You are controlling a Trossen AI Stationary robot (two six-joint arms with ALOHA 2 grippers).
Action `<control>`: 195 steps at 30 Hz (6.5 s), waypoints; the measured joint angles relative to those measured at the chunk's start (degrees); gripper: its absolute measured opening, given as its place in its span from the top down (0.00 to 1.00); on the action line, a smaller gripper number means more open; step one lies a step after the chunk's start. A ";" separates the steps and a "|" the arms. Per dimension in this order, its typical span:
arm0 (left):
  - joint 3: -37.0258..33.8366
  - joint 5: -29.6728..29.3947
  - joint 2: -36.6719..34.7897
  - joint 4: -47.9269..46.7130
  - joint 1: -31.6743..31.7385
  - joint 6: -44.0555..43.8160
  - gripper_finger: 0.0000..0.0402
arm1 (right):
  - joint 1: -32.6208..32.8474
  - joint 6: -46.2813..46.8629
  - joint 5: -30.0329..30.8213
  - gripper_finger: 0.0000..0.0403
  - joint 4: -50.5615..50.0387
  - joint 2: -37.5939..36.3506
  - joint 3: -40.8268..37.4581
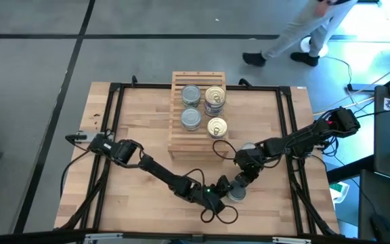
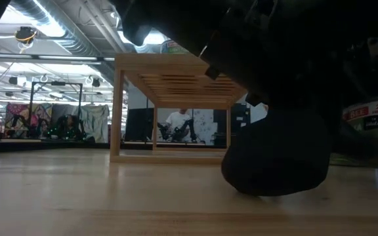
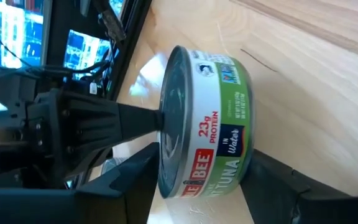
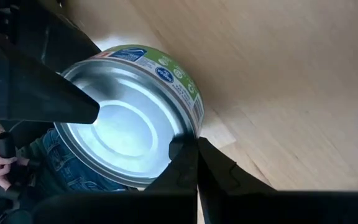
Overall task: Stack canned seafood by type on shelf
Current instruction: Stack the green tuna can on top of the green tuna can on the shelf
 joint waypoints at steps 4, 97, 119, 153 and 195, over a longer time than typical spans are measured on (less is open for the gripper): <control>0.00 0.27 0.00 0.21 -0.02 1.00 0.57 | -0.01 0.00 0.50 1.00 0.97 0.00 0.00; -0.07 -17.67 -41.27 -61.41 28.39 -12.86 0.66 | -0.03 -9.01 32.36 0.75 -18.07 -38.97 0.02; -0.02 -16.54 -38.23 -60.47 30.62 -5.63 0.64 | -0.03 -9.01 32.35 0.75 -19.00 -38.97 0.07; -0.09 -17.22 -38.71 -62.16 29.19 -9.67 0.46 | -0.03 -8.98 32.17 0.75 -18.98 -38.95 0.07; -0.07 -16.14 -38.83 -65.16 30.25 -11.16 0.46 | -0.01 -8.81 31.44 0.75 -19.01 -38.95 0.07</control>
